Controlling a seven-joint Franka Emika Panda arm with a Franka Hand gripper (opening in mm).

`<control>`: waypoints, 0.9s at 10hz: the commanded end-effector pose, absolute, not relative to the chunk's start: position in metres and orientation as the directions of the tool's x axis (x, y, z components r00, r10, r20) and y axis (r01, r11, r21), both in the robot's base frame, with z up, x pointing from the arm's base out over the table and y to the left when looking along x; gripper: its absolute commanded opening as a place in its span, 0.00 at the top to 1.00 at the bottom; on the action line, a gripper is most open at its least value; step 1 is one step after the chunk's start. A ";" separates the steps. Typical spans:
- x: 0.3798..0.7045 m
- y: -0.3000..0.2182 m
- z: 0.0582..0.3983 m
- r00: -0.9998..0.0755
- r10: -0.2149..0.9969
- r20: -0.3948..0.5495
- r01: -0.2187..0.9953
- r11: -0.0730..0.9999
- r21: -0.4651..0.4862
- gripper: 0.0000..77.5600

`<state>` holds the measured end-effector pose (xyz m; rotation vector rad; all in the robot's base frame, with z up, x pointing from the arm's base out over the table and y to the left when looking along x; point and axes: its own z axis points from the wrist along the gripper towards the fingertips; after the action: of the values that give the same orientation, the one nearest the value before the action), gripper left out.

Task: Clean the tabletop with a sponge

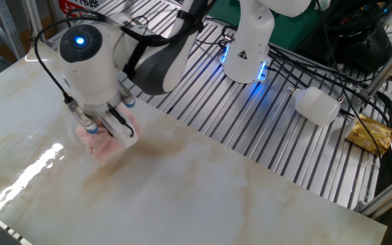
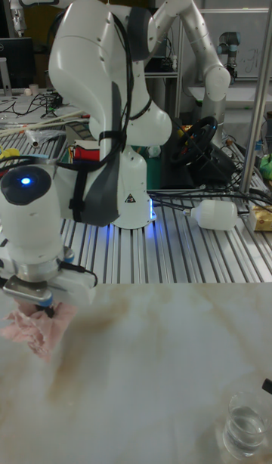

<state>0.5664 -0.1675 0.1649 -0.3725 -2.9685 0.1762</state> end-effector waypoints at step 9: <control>0.571 -0.291 0.083 -0.960 0.279 0.005 0.267 0.923 -0.276 0.99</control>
<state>0.5670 -0.2645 0.1401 -0.3543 -2.9928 0.3564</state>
